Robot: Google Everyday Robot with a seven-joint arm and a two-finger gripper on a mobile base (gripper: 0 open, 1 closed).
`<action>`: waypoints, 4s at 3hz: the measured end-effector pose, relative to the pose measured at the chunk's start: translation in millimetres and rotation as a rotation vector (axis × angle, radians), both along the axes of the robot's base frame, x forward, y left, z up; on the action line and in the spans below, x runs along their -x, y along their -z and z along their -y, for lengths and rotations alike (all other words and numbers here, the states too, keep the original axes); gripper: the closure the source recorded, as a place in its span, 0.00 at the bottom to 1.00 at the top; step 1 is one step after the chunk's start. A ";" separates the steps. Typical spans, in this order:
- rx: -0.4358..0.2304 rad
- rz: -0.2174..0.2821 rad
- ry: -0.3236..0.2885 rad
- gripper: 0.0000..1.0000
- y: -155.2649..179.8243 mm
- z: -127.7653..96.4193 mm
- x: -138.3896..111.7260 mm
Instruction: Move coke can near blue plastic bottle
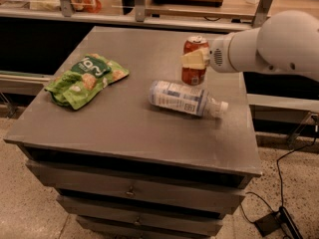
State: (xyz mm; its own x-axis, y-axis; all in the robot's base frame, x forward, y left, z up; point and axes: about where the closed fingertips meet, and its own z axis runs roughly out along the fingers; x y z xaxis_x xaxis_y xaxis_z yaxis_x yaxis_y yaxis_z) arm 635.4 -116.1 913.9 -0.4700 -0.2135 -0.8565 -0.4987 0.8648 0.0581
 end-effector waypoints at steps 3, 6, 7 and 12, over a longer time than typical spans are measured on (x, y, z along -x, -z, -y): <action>0.009 0.012 0.033 0.53 24.3 -3.5 16.7; 0.008 0.016 0.026 0.00 25.7 -1.4 27.0; -0.019 0.012 0.039 0.00 21.4 -0.4 30.8; 0.108 0.120 0.310 0.00 -44.5 134.6 8.4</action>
Offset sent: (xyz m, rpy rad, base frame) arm -0.0164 0.0031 -0.0363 -0.0105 -0.0035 -0.0488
